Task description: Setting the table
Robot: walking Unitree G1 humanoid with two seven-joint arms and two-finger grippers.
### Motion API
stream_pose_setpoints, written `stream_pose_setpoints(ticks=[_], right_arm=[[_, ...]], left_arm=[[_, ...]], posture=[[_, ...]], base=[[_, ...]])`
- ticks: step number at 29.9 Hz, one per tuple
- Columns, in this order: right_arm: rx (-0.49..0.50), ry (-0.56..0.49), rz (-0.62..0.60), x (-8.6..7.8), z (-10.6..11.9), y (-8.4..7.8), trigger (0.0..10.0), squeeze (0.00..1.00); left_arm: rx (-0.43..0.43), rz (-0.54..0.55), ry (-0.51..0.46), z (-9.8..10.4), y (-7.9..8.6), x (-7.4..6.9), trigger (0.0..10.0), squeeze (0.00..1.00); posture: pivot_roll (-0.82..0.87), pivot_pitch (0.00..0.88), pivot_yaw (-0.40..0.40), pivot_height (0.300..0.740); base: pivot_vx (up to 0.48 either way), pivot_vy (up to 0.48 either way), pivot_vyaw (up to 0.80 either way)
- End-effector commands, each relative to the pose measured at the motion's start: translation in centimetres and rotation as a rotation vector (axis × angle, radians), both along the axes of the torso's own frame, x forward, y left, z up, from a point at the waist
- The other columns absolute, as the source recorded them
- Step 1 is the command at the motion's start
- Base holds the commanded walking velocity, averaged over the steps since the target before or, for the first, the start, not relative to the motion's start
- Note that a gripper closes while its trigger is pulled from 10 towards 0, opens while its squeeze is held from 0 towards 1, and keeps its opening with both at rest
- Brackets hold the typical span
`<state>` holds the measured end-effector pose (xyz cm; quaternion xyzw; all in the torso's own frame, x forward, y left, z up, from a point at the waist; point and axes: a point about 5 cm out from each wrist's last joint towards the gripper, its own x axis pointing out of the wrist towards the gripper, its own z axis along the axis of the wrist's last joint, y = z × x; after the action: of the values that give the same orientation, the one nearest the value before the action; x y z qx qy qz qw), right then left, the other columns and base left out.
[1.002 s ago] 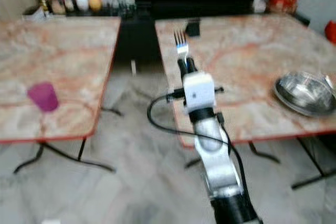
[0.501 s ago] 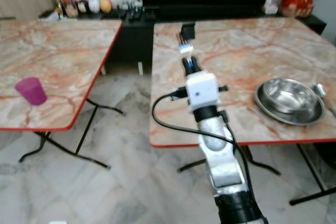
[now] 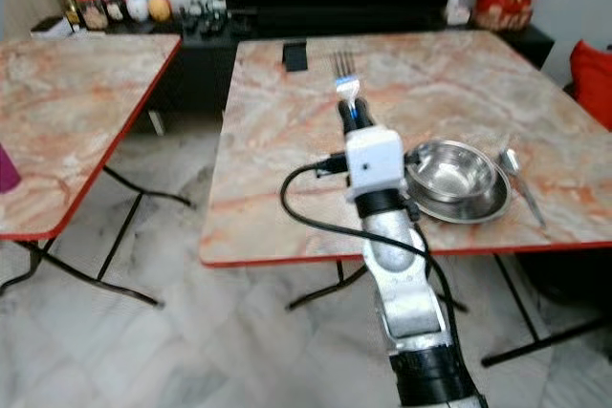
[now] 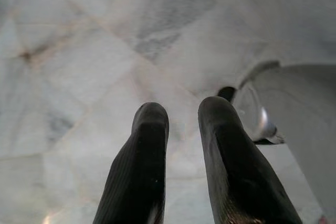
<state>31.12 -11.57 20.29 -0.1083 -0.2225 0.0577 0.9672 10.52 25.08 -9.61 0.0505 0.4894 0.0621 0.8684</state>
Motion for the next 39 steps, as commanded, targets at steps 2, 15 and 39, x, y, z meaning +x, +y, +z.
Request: stream_pose_setpoints(ticks=[2,15,39], right_arm=[[0.005,-0.008,0.012,0.0,0.3,0.2,10.0,0.00],[0.006,-0.007,0.003,0.2,0.4,0.0,10.0,0.00],[0.001,-0.017,-0.039,0.6,0.6,-1.0,10.0,0.00]], left_arm=[[0.010,-0.021,0.003,0.0,-0.1,0.2,10.0,0.00],[0.009,-0.003,0.005,0.1,0.5,-0.4,10.0,0.00],[-0.011,0.000,-0.037,0.1,-0.9,1.3,10.0,0.00]], posture=[[-0.08,0.000,0.008,0.707],[-0.06,0.000,-0.005,0.707],[-0.06,0.000,0.002,0.707]], base=[[0.000,-0.311,0.00],[0.000,-0.311,0.00],[0.000,-0.246,0.00]])
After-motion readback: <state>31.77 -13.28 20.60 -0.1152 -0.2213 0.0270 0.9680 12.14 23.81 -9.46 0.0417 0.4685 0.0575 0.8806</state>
